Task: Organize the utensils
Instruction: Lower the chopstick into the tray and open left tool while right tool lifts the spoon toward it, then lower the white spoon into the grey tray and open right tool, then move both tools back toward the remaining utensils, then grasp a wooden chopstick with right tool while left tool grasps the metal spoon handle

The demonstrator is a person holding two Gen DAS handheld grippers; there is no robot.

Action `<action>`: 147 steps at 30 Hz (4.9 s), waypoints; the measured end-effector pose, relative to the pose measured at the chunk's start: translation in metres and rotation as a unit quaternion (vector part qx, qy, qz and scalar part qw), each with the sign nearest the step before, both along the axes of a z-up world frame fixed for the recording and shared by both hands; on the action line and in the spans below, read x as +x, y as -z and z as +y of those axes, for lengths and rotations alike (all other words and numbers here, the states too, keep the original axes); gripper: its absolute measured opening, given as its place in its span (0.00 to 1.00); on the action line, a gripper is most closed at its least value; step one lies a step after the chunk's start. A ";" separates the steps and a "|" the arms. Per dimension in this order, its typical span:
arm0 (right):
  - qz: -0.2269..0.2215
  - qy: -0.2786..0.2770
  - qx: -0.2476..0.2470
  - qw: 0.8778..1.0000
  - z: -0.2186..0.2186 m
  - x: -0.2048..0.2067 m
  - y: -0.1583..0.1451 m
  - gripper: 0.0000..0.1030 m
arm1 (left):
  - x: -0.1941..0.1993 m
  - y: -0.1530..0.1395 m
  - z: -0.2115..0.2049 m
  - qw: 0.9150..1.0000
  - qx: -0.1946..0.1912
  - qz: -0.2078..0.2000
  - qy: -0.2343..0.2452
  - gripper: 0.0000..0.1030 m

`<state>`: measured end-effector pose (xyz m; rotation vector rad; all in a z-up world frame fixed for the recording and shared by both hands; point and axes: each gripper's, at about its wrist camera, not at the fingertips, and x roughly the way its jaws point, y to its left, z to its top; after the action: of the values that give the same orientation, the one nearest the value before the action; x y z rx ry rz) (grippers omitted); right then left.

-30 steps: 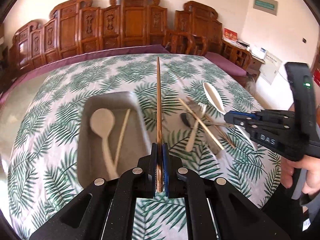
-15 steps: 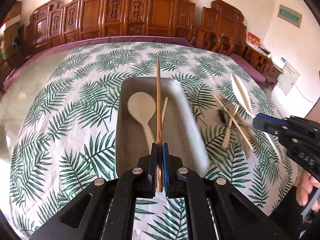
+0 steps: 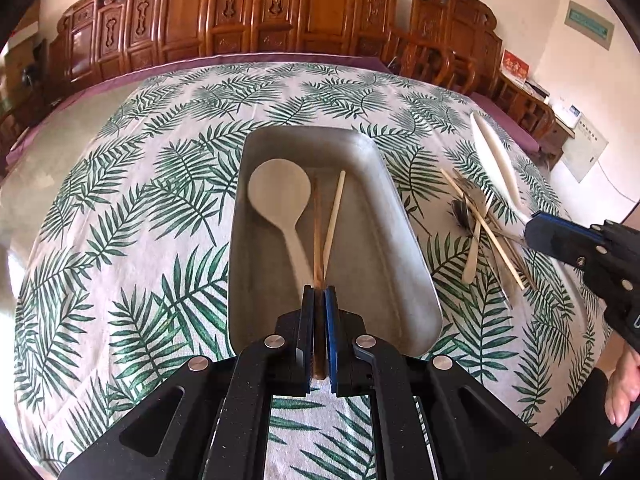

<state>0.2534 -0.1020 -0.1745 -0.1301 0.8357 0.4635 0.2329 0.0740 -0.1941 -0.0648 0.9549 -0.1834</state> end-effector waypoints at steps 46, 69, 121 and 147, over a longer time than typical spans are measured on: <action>0.070 -0.020 0.073 0.995 0.081 0.075 0.045 0.09 | 0.018 -0.050 0.070 0.994 -0.036 -0.074 -0.076 0.75; 0.010 -0.017 0.041 0.999 0.016 0.045 0.011 0.09 | 0.011 -0.058 0.038 0.994 -0.030 -0.087 -0.053 0.80; 0.078 0.020 0.033 0.996 -0.118 0.044 0.096 0.06 | -0.011 -0.036 -0.111 0.994 0.018 -0.084 0.073 0.92; 0.027 0.069 0.013 0.997 -0.179 0.060 0.086 0.06 | 0.018 0.014 -0.181 0.998 0.030 0.008 0.049 0.58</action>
<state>0.3130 -0.2806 -0.2601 -0.0358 0.8856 0.3492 0.2512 -0.1068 -0.2085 0.0357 0.9805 -0.2458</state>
